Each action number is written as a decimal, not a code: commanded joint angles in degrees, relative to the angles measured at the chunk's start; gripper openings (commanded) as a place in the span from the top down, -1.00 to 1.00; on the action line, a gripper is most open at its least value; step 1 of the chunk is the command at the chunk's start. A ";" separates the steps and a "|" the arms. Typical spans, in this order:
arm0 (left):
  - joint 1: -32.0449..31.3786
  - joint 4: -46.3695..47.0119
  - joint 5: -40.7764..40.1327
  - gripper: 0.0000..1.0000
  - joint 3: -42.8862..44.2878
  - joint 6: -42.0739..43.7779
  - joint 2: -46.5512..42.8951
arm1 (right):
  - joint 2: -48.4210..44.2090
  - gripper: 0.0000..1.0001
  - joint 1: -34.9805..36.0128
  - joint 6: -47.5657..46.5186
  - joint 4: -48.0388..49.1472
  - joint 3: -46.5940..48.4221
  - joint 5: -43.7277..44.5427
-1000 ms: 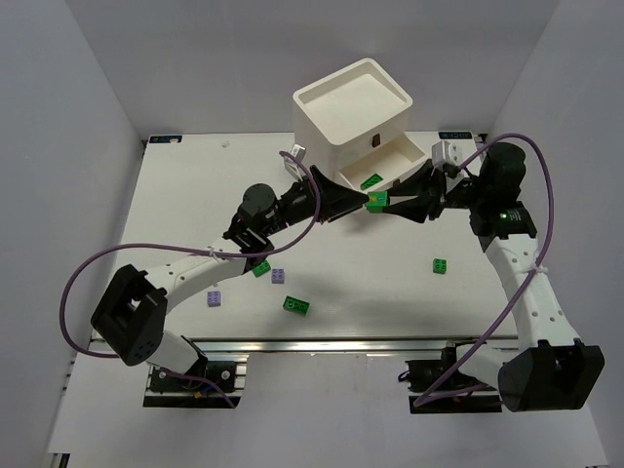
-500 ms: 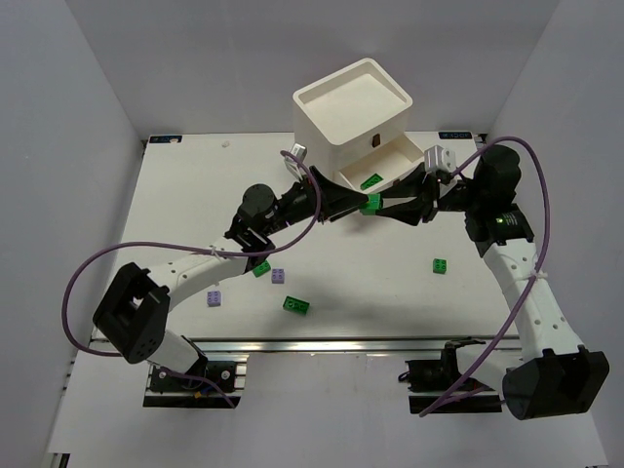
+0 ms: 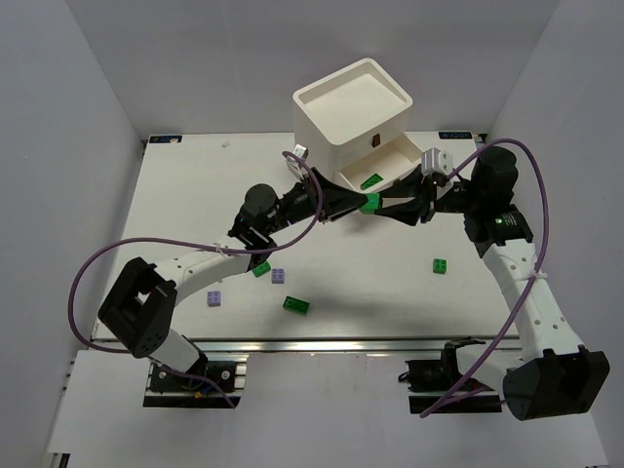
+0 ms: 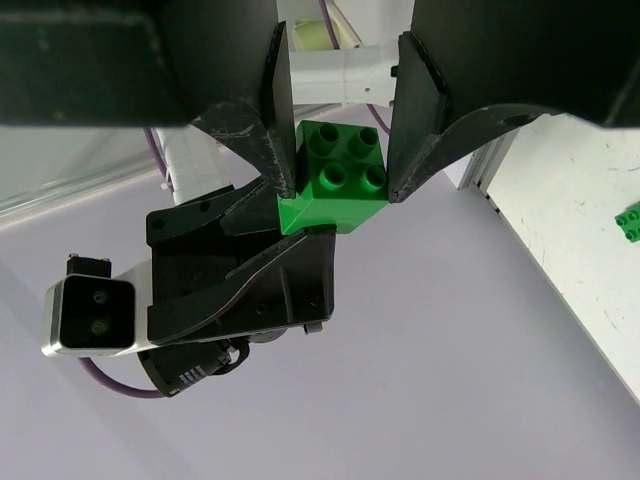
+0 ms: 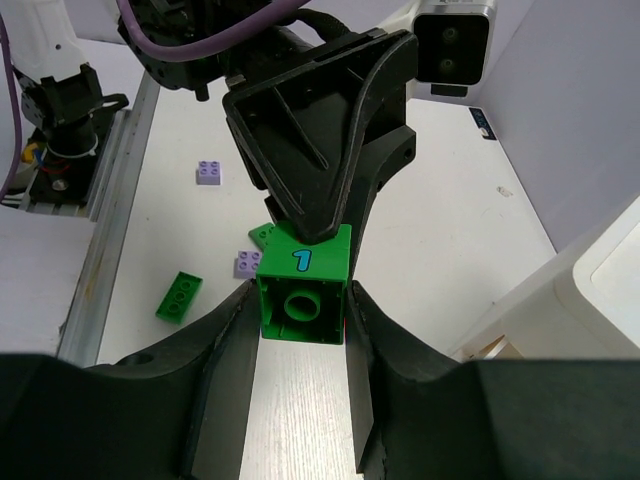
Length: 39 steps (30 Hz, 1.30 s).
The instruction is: Sort the legos into containers by color
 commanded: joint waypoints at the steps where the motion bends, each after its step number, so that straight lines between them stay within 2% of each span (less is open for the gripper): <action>1: 0.65 0.65 0.47 1.00 -1.14 0.46 -1.89 | -1.12 1.00 -0.14 -3.45 -3.79 1.42 2.01; 9: 5.21 -2.16 -1.64 1.00 -5.28 0.82 -6.03 | -2.88 1.00 -1.01 -3.73 -4.51 -0.51 3.60; 18: 8.56 -5.14 -0.15 1.00 -3.88 1.95 -5.77 | -3.32 1.00 -1.63 -4.08 -4.95 -0.95 5.79; 21: 9.09 -12.08 -0.41 1.00 -0.72 6.60 -4.19 | -2.62 1.00 -1.37 -3.56 -2.50 -1.65 15.43; 22: 9.09 -14.36 -0.50 1.00 2.42 9.84 -3.40 | -1.66 1.00 -1.37 -1.64 -1.19 -2.17 22.25; 23: 9.09 -16.91 -1.37 1.00 4.37 11.52 -2.61 | -0.87 1.00 -1.37 -1.01 -0.39 -2.44 25.28; 25: 9.09 -23.94 -2.51 1.00 10.07 16.69 0.10 | 3.33 1.00 -1.45 0.83 1.02 -1.40 31.42; 27: 9.09 -28.61 -3.83 1.00 13.08 18.91 1.87 | 7.12 1.00 -1.46 2.32 1.37 1.59 33.83; 33: 8.56 -32.84 -6.12 1.00 16.78 23.40 3.72 | 22.40 1.00 -1.19 7.51 5.68 9.05 39.46; 39: 8.03 -35.39 -8.40 1.00 17.83 26.12 3.99 | 32.26 1.00 -1.02 11.91 10.25 14.33 41.57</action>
